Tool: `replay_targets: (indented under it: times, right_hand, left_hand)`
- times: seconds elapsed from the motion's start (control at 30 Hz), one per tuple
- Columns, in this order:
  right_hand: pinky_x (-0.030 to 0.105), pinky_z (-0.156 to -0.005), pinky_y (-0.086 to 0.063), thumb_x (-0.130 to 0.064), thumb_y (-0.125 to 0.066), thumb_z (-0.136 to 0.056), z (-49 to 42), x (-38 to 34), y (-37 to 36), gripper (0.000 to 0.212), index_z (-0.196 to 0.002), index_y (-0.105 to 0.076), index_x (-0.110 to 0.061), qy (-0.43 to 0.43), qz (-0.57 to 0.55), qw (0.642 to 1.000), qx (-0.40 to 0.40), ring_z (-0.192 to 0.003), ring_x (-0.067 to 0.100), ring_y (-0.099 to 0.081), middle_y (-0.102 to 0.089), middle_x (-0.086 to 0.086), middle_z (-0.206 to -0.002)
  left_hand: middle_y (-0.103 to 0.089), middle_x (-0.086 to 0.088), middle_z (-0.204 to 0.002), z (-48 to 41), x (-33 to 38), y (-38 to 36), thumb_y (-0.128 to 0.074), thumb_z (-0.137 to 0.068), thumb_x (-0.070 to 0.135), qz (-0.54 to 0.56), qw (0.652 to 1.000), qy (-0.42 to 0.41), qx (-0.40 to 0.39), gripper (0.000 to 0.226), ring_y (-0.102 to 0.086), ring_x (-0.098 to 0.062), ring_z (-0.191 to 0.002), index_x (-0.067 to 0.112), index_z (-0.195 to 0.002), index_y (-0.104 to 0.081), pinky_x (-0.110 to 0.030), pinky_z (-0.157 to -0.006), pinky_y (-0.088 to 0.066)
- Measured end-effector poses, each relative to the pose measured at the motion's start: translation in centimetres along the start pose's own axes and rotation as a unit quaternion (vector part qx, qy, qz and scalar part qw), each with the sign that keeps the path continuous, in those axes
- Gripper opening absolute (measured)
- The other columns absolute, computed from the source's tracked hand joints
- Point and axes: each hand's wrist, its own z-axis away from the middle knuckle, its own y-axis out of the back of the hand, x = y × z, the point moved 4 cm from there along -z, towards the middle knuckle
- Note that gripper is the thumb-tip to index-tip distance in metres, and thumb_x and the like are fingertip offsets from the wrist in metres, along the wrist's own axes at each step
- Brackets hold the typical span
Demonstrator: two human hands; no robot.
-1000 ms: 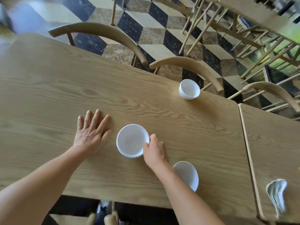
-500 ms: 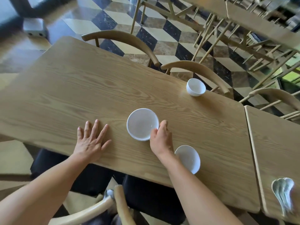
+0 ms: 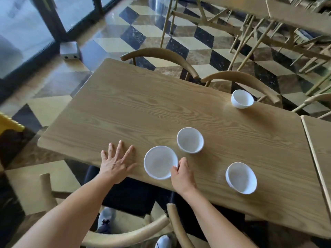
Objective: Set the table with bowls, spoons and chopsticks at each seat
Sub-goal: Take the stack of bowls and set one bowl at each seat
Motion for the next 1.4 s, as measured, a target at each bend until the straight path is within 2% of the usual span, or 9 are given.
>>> replay_targets:
  times: [0.17, 0.23, 0.5, 0.8, 0.9, 0.97, 1.07, 1.13, 1.4]
  right_hand:
    - [0.034, -0.053, -0.033, -0.014, -0.042, -0.094, -0.4, -3.5, -5.8, 0.012, -0.085, -0.034, -0.013, -0.043, -0.023, 0.999, -0.007, -0.070, 0.027, -0.053, -0.058, 0.013, -0.083]
    - [0.031, -0.051, -0.033, -0.015, -0.042, -0.095, -0.6, -5.3, -8.0, 0.012, -0.086, -0.034, -0.013, -0.053, -0.028, 0.998, -0.003, -0.067, 0.023, -0.048, -0.056, 0.011, -0.081]
    - [0.038, -0.065, -0.038, -0.015, -0.042, -0.095, -1.0, -11.5, -15.2, 0.011, -0.088, -0.035, -0.012, -0.112, -0.008, 0.994, 0.016, -0.072, 0.026, -0.046, -0.046, 0.002, -0.077]
    - [0.034, -0.057, -0.030, -0.015, -0.039, -0.099, -1.3, -10.7, -14.5, 0.013, -0.089, -0.031, -0.012, -0.131, -0.008, 0.991, 0.009, -0.062, 0.011, -0.038, -0.041, -0.003, -0.074]
    - [0.033, -0.055, -0.031, -0.016, -0.039, -0.100, -1.4, -10.3, -15.0, 0.013, -0.090, -0.032, -0.012, -0.132, -0.009, 0.991, 0.003, -0.063, 0.013, -0.040, -0.042, -0.003, -0.075]
    - [0.033, -0.056, -0.036, -0.018, -0.041, -0.099, -1.6, -10.1, -15.3, 0.015, -0.087, -0.033, -0.015, -0.140, -0.025, 0.990, 0.005, -0.068, 0.019, -0.050, -0.047, -0.001, -0.077]
    - [0.047, -0.067, -0.052, -0.024, -0.043, -0.096, -1.6, -9.5, -15.8, 0.017, -0.082, -0.034, -0.021, -0.163, -0.069, 0.984, 0.002, -0.077, 0.033, -0.062, -0.053, 0.003, -0.081]
    - [0.050, -0.072, -0.053, -0.025, -0.044, -0.096, -1.8, -9.3, -15.9, 0.017, -0.082, -0.034, -0.022, -0.168, -0.079, 0.983, -0.005, -0.082, 0.037, -0.064, -0.053, 0.003, -0.081]
    - [0.047, -0.073, -0.052, -0.024, -0.045, -0.097, -2.4, -10.1, -15.5, 0.016, -0.086, -0.035, -0.018, -0.175, -0.104, 0.979, -0.025, -0.088, 0.037, -0.064, -0.058, 0.008, -0.088]
  left_hand:
    - [0.019, -0.001, -0.166, -2.4, -6.2, 1.6, -0.016, -0.086, 0.082, -0.015, 1.000, -0.025, 0.006, 0.082, 0.020, -0.040, -0.150, 0.046, -0.154, 0.011, -0.064, -0.119, 0.002]
    - [0.018, -0.002, -0.166, -3.8, -8.9, 2.4, -0.013, -0.084, 0.082, -0.022, 0.999, -0.039, 0.015, 0.083, 0.020, -0.040, -0.150, 0.045, -0.155, 0.011, -0.064, -0.119, 0.003]
    - [0.017, -0.004, -0.167, -7.1, -19.6, 4.3, -0.013, -0.081, 0.085, -0.003, 0.999, -0.035, 0.003, 0.087, 0.021, -0.043, -0.149, 0.043, -0.156, 0.005, -0.067, -0.116, 0.006]
    - [0.026, -0.006, -0.164, -8.2, -17.8, 3.9, -0.005, -0.077, 0.088, 0.016, 1.000, -0.003, -0.004, 0.094, 0.032, -0.049, -0.142, 0.039, -0.155, 0.016, -0.075, -0.106, 0.016]
    - [0.027, -0.007, -0.163, -8.2, -17.8, 3.6, -0.004, -0.077, 0.088, 0.011, 1.000, -0.002, -0.003, 0.094, 0.032, -0.049, -0.142, 0.038, -0.154, 0.016, -0.075, -0.106, 0.015]
    - [0.028, -0.007, -0.163, -8.3, -17.8, 3.6, -0.004, -0.078, 0.087, 0.011, 1.000, -0.001, -0.005, 0.093, 0.033, -0.049, -0.142, 0.038, -0.154, 0.018, -0.075, -0.106, 0.015]
    - [0.029, -0.007, -0.162, -8.2, -17.7, 3.6, -0.005, -0.080, 0.086, 0.010, 1.000, -0.002, -0.009, 0.092, 0.033, -0.048, -0.142, 0.038, -0.154, 0.019, -0.075, -0.106, 0.014]
    - [0.029, -0.007, -0.162, -8.1, -17.6, 3.5, -0.007, -0.081, 0.086, 0.010, 1.000, 0.001, -0.009, 0.092, 0.033, -0.048, -0.142, 0.038, -0.154, 0.019, -0.075, -0.107, 0.014]
    - [0.025, -0.006, -0.164, -8.5, -17.1, 3.7, -0.016, -0.082, 0.085, 0.019, 0.999, 0.023, -0.016, 0.092, 0.027, -0.049, -0.144, 0.039, -0.156, 0.013, -0.073, -0.111, 0.010]
